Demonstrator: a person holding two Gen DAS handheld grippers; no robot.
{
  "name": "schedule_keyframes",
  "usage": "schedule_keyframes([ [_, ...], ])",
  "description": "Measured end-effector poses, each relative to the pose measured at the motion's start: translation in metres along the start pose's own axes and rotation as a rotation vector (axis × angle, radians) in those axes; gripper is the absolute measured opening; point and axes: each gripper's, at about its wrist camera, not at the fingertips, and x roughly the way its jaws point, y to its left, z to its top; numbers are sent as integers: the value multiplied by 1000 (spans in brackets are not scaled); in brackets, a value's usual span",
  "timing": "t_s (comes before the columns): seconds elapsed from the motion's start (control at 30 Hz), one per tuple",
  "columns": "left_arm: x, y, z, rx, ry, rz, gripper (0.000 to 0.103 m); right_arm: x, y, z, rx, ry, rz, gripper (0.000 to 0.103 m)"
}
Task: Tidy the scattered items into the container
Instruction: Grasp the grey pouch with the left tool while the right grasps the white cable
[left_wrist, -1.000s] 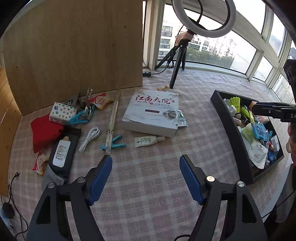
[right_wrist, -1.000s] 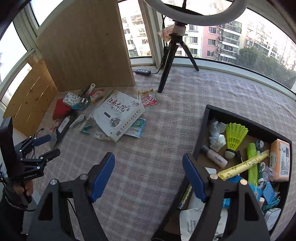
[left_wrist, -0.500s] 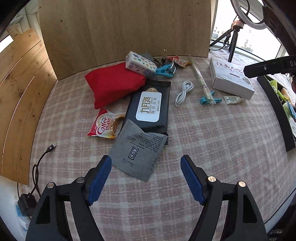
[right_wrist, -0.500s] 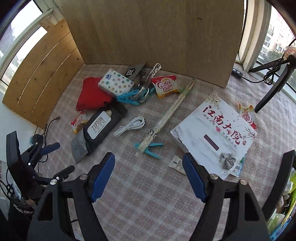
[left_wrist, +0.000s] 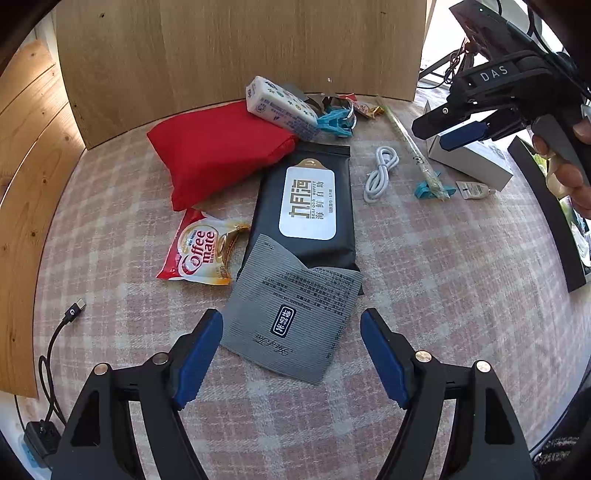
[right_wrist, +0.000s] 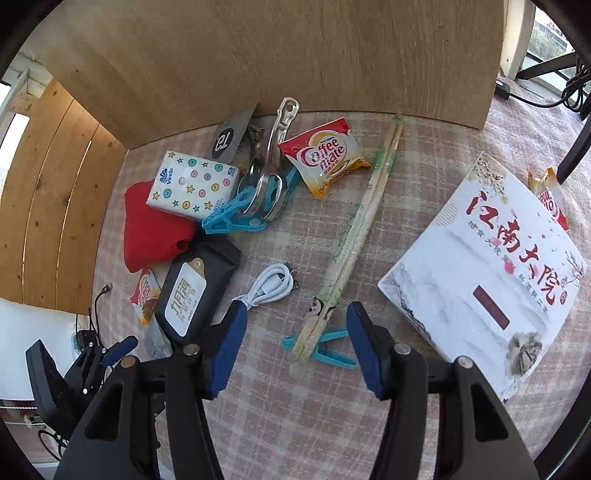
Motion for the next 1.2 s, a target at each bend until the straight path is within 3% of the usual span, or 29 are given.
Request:
schedule_keyframes([
  [0.1,-1,0,-2,8,-3,-11,75,3,5,-10,-60,15,-23,45],
  [0.33,-4,-1,-7,47,-6,-25,75,-2,-4,-39,-216,14,-33,45],
  [0.4,-3,0,-9,59,-1,-27,75,0,-14,-31,-184,17,-26,45],
  [0.53,0,-1,-7,73,10,-21,75,-10,-17,-14,-86,-13,78,45],
  [0.63,2,0,-4,77,5,-24,75,-5,-1,1,-46,34,141,45],
  [0.9,7,8,1,90,20,-36,75,33,32,12,26,144,37,45],
  [1.2,19,12,9,107,50,-71,75,50,38,22,91,131,-43,46],
])
